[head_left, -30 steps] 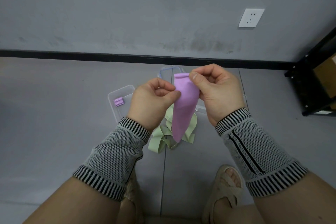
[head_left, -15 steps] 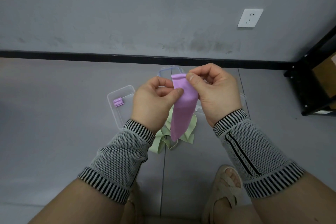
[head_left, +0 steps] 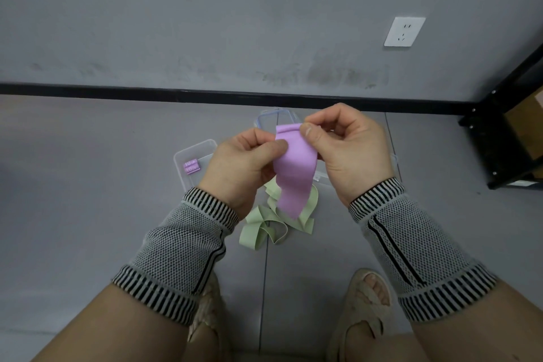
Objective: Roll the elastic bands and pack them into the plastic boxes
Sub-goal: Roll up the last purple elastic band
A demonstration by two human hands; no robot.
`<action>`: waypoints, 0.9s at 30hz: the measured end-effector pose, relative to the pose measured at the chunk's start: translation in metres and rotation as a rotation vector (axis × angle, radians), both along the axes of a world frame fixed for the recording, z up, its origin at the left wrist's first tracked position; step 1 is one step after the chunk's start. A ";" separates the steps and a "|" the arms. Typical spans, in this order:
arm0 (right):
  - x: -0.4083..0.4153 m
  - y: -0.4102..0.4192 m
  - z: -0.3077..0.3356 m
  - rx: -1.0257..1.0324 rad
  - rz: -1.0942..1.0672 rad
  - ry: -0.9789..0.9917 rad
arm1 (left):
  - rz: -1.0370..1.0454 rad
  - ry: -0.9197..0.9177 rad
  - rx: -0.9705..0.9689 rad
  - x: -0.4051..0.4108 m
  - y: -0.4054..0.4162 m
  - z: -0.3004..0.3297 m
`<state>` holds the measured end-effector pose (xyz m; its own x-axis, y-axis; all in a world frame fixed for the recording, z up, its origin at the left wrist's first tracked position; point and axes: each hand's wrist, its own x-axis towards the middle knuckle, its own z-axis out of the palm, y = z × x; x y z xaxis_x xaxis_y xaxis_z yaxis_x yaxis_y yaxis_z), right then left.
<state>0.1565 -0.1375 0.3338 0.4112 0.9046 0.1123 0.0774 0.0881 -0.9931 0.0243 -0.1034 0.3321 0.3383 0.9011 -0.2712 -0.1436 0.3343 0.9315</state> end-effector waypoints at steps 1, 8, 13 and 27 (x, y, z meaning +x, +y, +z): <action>0.000 0.000 0.000 0.001 0.005 -0.008 | -0.006 0.001 -0.004 -0.001 0.000 0.001; 0.001 0.000 -0.001 -0.023 0.015 0.147 | -0.021 0.014 -0.025 -0.001 0.001 0.001; 0.000 -0.003 0.001 -0.015 0.007 0.077 | -0.046 -0.011 -0.020 -0.002 0.001 0.000; -0.005 -0.004 0.004 -0.013 0.084 -0.002 | -0.067 -0.036 -0.046 -0.008 0.007 -0.001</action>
